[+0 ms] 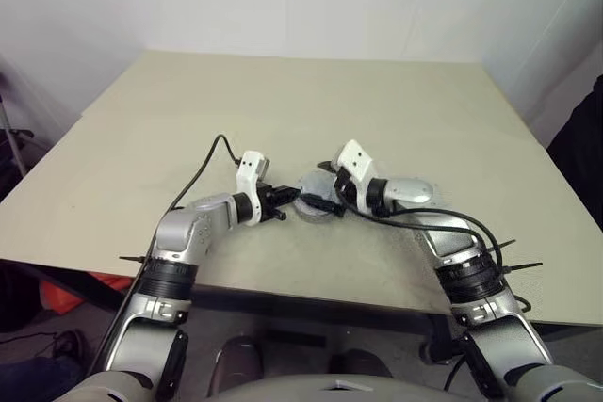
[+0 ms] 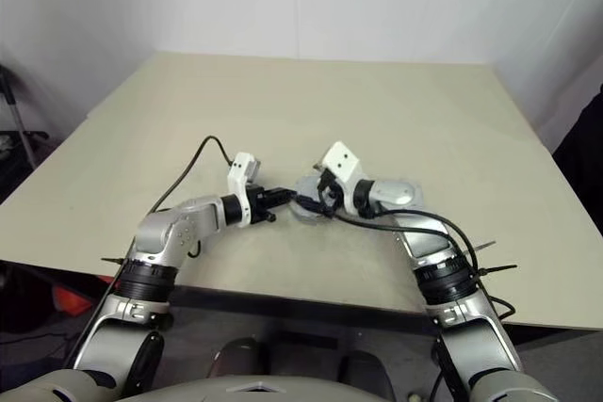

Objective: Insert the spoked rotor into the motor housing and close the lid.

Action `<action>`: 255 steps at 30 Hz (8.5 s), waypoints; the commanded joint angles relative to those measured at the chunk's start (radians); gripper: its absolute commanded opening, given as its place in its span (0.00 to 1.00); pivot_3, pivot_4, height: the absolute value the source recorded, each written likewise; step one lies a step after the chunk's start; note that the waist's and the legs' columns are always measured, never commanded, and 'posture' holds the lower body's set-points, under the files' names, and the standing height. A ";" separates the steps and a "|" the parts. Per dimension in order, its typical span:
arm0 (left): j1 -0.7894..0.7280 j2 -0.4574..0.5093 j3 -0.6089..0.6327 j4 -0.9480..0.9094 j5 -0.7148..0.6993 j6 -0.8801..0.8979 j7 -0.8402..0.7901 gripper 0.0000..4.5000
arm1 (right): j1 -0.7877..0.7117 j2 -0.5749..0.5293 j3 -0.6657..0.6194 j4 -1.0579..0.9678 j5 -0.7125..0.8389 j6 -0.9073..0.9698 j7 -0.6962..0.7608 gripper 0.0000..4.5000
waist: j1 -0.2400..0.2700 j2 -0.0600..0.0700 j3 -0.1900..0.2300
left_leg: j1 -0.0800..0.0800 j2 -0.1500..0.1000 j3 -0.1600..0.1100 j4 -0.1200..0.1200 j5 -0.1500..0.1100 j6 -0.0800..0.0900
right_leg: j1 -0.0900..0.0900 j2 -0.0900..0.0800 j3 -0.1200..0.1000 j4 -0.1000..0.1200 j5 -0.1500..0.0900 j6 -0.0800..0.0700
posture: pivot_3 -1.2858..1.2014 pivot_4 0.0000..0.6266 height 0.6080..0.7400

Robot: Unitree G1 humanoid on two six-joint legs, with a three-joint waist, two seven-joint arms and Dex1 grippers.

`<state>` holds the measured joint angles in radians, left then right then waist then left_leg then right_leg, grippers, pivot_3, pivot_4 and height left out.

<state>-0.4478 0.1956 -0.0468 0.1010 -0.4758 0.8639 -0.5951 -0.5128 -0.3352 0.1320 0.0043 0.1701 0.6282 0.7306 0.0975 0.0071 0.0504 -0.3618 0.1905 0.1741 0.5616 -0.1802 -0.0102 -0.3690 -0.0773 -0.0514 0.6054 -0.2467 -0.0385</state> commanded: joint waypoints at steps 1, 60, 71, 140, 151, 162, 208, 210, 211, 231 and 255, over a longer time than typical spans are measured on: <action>0.017 -0.003 -0.032 -0.006 0.000 0.024 -0.011 0.10 | -0.060 0.021 -0.143 0.030 0.072 0.194 -0.112 0.99 | 0.002 0.000 0.000 | 0.000 0.000 0.000 0.000 0.001 -0.001 | 0.000 0.000 0.000 0.000 0.000 0.000 | 0.52 0.00 1.00; 0.017 0.024 0.002 0.020 0.057 -0.040 0.017 0.10 | -0.221 0.277 -0.475 0.462 0.365 0.690 -0.298 0.50 | 0.001 0.003 0.000 | 0.012 0.001 0.000 -0.017 0.012 -0.020 | 0.000 0.002 0.000 0.001 0.002 -0.003 | 0.52 0.00 1.00; -0.005 0.005 0.092 0.029 0.012 -0.070 0.022 0.10 | -0.248 0.270 -0.539 0.510 0.396 0.672 -0.359 0.50 | 0.000 0.003 0.001 | 0.013 0.001 0.000 -0.017 0.013 -0.021 | 0.000 0.002 0.000 0.001 -0.001 0.002 | 0.52 0.00 1.00; -0.075 -0.126 0.549 0.233 -0.963 0.122 0.274 0.96 | -0.537 0.436 -0.878 0.454 0.863 0.764 -0.840 0.50 | 0.029 0.002 0.005 | -0.019 0.001 -0.001 0.004 0.011 -0.018 | -0.022 0.003 -0.004 0.012 0.010 0.004 | 0.52 0.00 1.00; -0.054 -0.130 0.555 0.230 -0.952 0.116 0.274 0.51 | -0.515 0.434 -0.840 0.446 0.862 0.732 -0.824 0.50 | 0.030 0.002 0.005 | -0.019 0.001 -0.001 0.006 0.011 -0.018 | -0.022 0.003 -0.004 0.014 0.010 0.004 | 0.52 0.00 1.00; -0.041 -0.130 0.563 0.227 -0.932 0.086 0.300 0.51 | -0.478 0.420 -0.778 0.403 0.848 0.680 -0.794 0.94 | 0.030 0.002 0.005 | -0.019 0.002 -0.002 0.008 0.011 -0.018 | -0.021 0.003 -0.004 0.016 0.010 0.004 | 0.52 0.00 1.00; -0.087 0.250 0.862 0.427 -0.526 -0.513 0.451 0.99 | -0.471 0.281 -0.631 0.582 0.694 0.473 -0.716 1.00 | 0.026 -0.007 0.004 | -0.019 0.004 -0.012 0.014 0.012 -0.020 | -0.020 0.003 -0.005 0.019 0.012 0.006 | 0.52 0.00 1.00; -0.099 0.293 0.860 0.449 -0.509 -0.513 0.439 0.99 | -0.486 0.271 -0.625 0.610 0.679 0.458 -0.698 1.00 | 0.027 -0.007 0.004 | -0.018 0.003 -0.011 0.014 0.012 -0.020 | -0.019 0.003 -0.005 0.019 0.012 0.006 | 0.52 0.00 1.00; -0.104 0.312 0.856 0.460 -0.496 -0.517 0.434 0.99 | -0.491 0.268 -0.621 0.618 0.672 0.452 -0.691 1.00 | 0.029 -0.007 0.004 | -0.018 0.003 -0.012 0.014 0.012 -0.020 | -0.018 0.003 -0.005 0.019 0.012 0.006 | 0.52 0.00 1.00; 0.013 0.376 0.130 -0.022 0.017 -0.544 -0.062 0.99 | -0.146 -0.207 -0.062 0.352 0.089 -0.358 0.139 1.00 | 0.041 -0.011 0.005 | -0.016 0.002 -0.013 0.017 0.012 -0.019 | -0.014 0.001 -0.006 0.019 0.012 0.000 | 0.52 0.00 1.00; -0.065 0.198 0.092 0.062 0.100 -0.545 -0.084 0.99 | -0.065 -0.186 -0.105 0.292 0.033 -0.378 0.094 1.00 | 0.014 -0.009 0.005 | -0.013 0.006 -0.010 0.020 0.010 -0.016 | -0.012 0.003 -0.006 0.019 0.013 -0.005 | 0.52 0.00 1.00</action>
<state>-0.4999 0.3902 0.0178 0.2107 -0.3591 0.3181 -0.6772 -0.5550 -0.5228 0.0513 0.3332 0.1994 0.2690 0.8287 0.1119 -0.0021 0.0558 -0.3751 0.1966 0.1646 0.5821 -0.1699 -0.0263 -0.3815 -0.0742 -0.0569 0.6242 -0.2334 -0.0440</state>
